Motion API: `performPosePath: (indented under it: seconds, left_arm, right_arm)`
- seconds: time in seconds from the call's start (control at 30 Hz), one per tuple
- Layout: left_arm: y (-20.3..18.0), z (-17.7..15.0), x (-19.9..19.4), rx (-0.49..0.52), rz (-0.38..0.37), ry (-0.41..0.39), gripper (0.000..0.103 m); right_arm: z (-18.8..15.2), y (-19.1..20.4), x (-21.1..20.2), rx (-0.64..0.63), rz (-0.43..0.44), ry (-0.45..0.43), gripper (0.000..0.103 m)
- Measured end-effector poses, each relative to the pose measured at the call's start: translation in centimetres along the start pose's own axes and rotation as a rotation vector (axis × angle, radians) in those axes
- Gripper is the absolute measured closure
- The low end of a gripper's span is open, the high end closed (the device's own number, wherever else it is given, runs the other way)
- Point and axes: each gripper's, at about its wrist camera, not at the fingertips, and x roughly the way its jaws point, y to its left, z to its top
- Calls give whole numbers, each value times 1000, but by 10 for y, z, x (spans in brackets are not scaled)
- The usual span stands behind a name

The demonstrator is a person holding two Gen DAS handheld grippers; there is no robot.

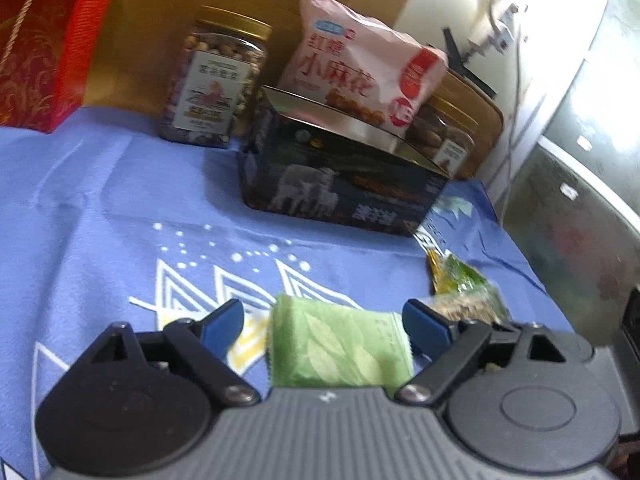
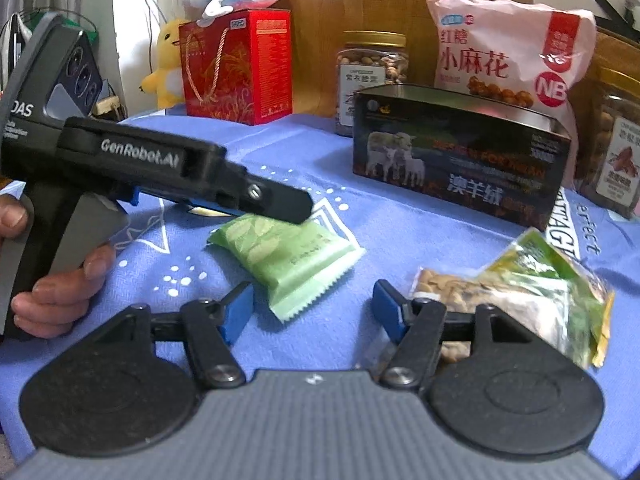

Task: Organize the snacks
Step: 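Grasp the pale green leaf-print pack with the left gripper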

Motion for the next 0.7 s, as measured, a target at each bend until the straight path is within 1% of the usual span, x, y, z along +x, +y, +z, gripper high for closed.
performPosePath:
  seconds: [0.03, 0.07, 0.1, 0.17, 0.23, 0.37, 0.47, 0.5, 0.6, 0.7]
  left_arm:
    - [-3, -1, 1, 18, -6, 10, 18]
    - [-7, -2, 2, 39, -8, 18, 18]
    - [-11, -3, 3, 59, -8, 25, 18]
    - [-17, -5, 4, 92, 6, 31, 18]
    - [-16, -4, 4, 93, 0, 33, 18]
    - [-7, -2, 1, 43, -37, 28, 19]
    - [-6, -1, 1, 32, -43, 27, 19]
    - [-6, -1, 1, 29, -45, 27, 17]
    - [-2, 0, 0, 4, -49, 20, 17]
    - [7, 2, -6, -49, -57, -15, 17]
  right_arm:
    - [2, 3, 3, -10, 2, 1, 40]
    - [3, 5, 4, -16, 9, -4, 51]
    - [4, 7, 6, -20, 23, -10, 54]
    - [6, 10, 8, -23, 22, -17, 57]
    - [6, 9, 8, -16, 25, -19, 58]
    - [6, 7, 8, 4, 31, -20, 58]
    - [6, 6, 8, 24, 32, -25, 57]
    - [6, 4, 7, 39, 25, -30, 57]
    - [5, -7, 5, 125, -9, -55, 57]
    - [4, -16, 4, 189, -13, -65, 56]
